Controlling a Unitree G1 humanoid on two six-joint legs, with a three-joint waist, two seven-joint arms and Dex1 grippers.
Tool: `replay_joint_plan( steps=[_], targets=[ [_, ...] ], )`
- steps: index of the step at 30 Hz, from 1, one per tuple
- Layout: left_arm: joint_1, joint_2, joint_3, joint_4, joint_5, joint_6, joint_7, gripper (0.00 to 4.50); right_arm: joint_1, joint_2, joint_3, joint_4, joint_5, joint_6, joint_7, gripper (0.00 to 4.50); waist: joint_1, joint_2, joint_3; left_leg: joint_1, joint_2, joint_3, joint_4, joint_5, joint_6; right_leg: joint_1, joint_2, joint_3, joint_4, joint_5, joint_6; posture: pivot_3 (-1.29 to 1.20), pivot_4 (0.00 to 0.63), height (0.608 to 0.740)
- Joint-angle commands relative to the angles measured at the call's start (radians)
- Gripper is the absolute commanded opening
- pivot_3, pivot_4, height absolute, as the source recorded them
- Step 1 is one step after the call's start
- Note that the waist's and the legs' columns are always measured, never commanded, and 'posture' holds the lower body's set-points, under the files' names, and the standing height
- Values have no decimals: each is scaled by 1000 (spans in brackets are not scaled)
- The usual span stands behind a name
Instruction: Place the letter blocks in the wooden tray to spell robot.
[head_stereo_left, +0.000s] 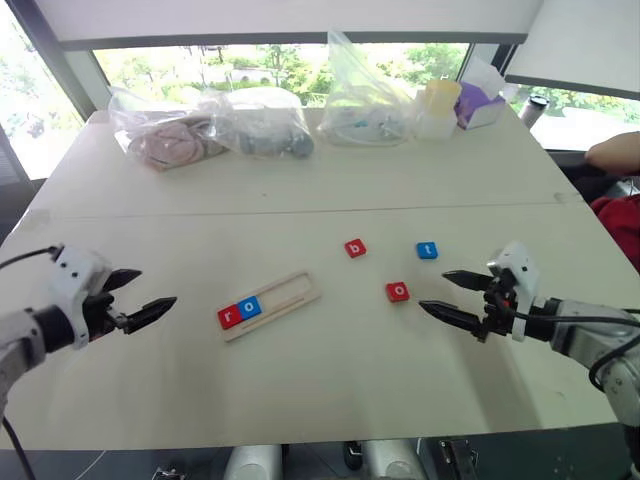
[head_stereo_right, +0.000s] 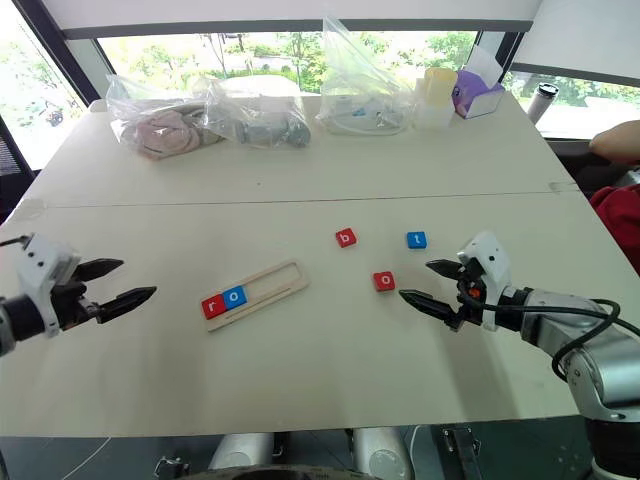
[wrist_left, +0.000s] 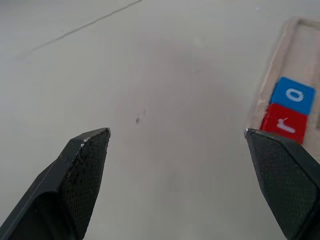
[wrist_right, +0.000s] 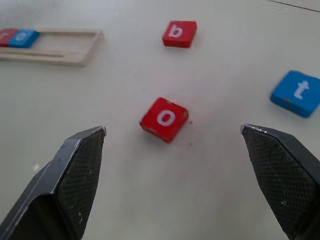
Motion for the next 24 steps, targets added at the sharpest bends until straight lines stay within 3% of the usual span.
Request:
replay_joint_plan(
  steps=[1,6,12,24],
  targets=[
    [-32,45,-75,-88,-33,40,-55,4500,-13,-28,16,-160,136,100,25,4461,0,0,0,0,0,1,0,0,0,0,0,1,0,0,0,0,150,740],
    [-89,18,-269,-70,60,-20,-51,4500,-35,30,120,-321,195,168,-86,4461,-2,0,0,1,0,2,-4,0,0,-2,1,4,0,1,0,0,150,740],
    [-125,-20,-390,-59,133,-72,-50,4500,-51,72,187,-348,170,169,-168,4461,0,-1,0,0,0,4,-2,0,0,-3,2,5,1,1,0,0,150,740],
    [-83,-47,-464,5,246,-157,-37,4500,-78,80,222,-295,118,120,-184,4461,0,-1,-1,1,0,5,-1,0,0,-3,2,7,1,1,1,0,150,740]
  ],
)
